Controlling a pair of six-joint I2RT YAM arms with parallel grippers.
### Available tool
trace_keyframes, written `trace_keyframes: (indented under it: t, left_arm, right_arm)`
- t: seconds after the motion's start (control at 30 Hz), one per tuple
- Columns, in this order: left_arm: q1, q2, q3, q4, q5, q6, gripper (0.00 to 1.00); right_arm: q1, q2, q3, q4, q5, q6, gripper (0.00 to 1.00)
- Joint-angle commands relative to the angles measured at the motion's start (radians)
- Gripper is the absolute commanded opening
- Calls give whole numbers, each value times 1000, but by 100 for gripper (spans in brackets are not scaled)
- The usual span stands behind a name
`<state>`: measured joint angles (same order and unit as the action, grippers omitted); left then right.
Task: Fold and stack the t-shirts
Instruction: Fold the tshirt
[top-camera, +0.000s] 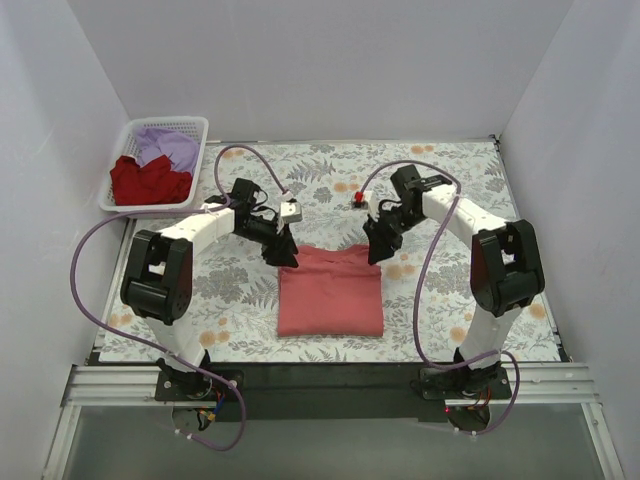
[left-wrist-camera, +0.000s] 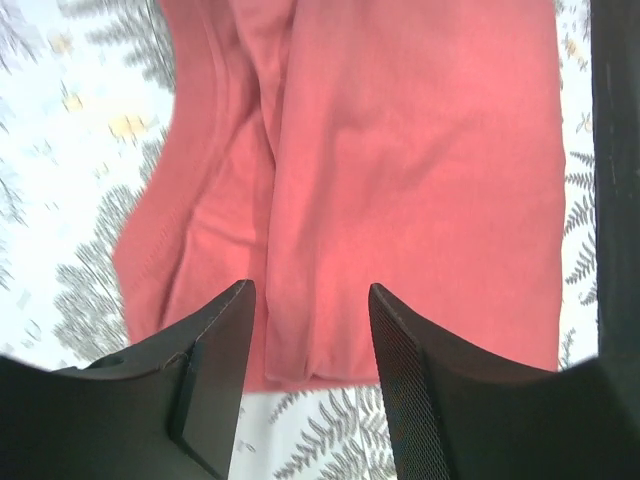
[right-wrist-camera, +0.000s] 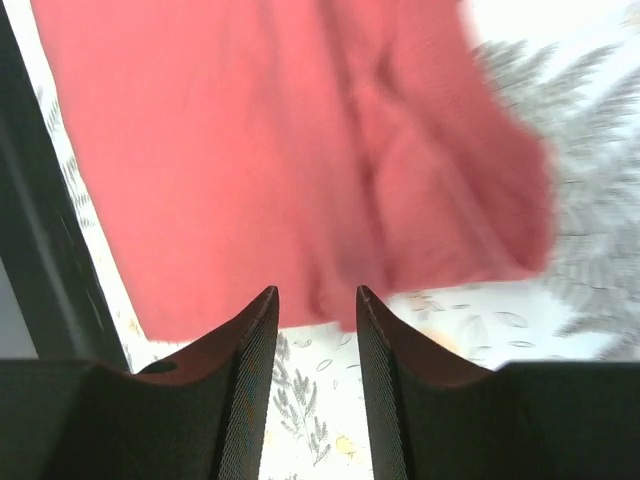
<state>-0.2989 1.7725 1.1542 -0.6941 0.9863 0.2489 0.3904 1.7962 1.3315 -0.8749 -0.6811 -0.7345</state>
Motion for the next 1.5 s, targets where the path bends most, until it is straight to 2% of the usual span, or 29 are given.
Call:
trace_keyframes:
  t: [0.0, 0.03, 0.13, 0.17, 0.3, 0.47, 0.57, 0.93, 1.1, 1.23, 1.47]
  left_arm:
    - [-49, -56, 50, 88, 72, -26, 49]
    - [-66, -54, 50, 119, 62, -26, 49]
    - [-144, -56, 16, 258, 8, -108, 49]
    - [-178, -53, -2, 306, -11, -164, 49]
    - [-233, -22, -50, 467, -84, -198, 49]
    - [-258, 13, -62, 541, -121, -206, 47]
    - [-269, 27, -63, 542, -124, -201, 44]
    - [-284, 47, -123, 512, -156, -163, 43]
    - [-286, 50, -128, 518, -156, -177, 25]
    - [-304, -11, -175, 551, -158, -178, 10]
    - [-329, -114, -263, 663, -258, -166, 0]
  right_arm:
    - [-74, 73, 167, -6, -168, 182, 41]
    - [-76, 95, 167, -6, -179, 214, 39]
    - [-76, 190, 265, 7, -245, 285, 25]
    - [-76, 212, 285, 20, -261, 334, 15]
    - [-73, 296, 345, 53, -307, 432, 6]
    - [-50, 325, 333, 85, -322, 477, 4]
    - [-38, 347, 328, 85, -342, 483, 4]
    - [1, 405, 333, 91, -340, 461, 4]
    - [33, 425, 344, 94, -339, 458, 4]
    - [51, 463, 350, 96, -340, 455, 4]
    - [62, 526, 327, 91, -342, 443, 4]
